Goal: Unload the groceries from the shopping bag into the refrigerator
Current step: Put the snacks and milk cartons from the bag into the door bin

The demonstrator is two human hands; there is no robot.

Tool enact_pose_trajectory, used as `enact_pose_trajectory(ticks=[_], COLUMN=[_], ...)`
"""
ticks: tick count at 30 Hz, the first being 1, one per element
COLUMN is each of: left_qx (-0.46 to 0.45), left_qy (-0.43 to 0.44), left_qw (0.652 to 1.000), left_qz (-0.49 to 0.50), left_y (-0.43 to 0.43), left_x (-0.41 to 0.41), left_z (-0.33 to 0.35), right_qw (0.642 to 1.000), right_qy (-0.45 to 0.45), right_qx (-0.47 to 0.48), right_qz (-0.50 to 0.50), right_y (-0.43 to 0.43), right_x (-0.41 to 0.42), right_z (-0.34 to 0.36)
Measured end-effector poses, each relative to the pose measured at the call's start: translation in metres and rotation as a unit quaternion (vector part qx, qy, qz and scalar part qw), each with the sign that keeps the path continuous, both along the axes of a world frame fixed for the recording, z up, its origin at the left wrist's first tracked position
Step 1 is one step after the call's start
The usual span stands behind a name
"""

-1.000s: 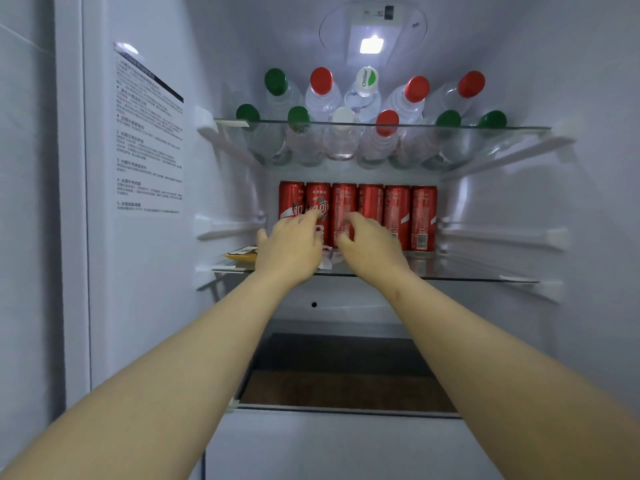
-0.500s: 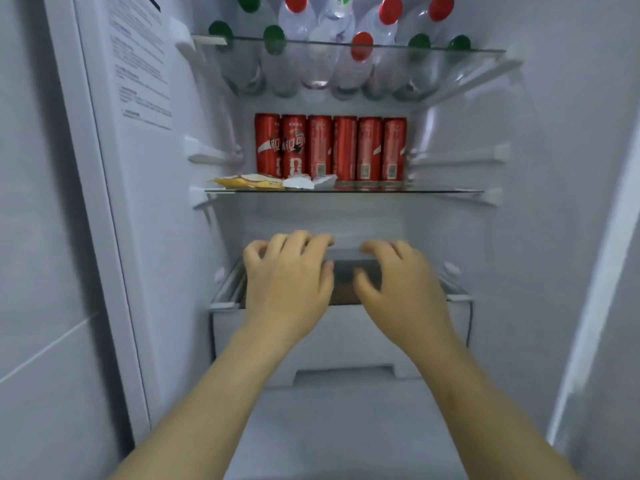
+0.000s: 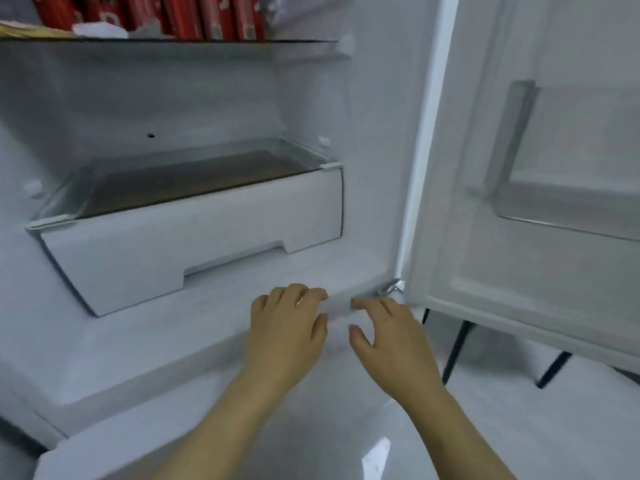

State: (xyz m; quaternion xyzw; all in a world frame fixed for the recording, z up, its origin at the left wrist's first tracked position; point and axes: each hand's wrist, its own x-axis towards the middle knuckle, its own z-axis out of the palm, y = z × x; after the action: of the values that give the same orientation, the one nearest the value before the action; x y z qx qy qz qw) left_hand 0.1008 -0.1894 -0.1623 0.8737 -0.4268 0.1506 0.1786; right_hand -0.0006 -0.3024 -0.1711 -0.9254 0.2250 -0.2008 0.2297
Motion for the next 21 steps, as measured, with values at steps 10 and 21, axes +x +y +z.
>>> enact_pose_trajectory(ticks=[10, 21], left_qx=[0.085, 0.134], left_qy=[0.054, 0.055], left_qw=[0.967, 0.861], left_qz=[-0.234, -0.488], left_y=[-0.089, -0.172], left_x=[-0.122, -0.389], left_z=[-0.052, -0.069], right_qw=[0.973, 0.868], right_qy=[0.055, 0.075], right_qx=[0.079, 0.109], right_qz=[-0.209, -0.478], right_y=[-0.038, -0.034], right_x=[-0.163, -0.435], right_z=[-0.059, -0.072])
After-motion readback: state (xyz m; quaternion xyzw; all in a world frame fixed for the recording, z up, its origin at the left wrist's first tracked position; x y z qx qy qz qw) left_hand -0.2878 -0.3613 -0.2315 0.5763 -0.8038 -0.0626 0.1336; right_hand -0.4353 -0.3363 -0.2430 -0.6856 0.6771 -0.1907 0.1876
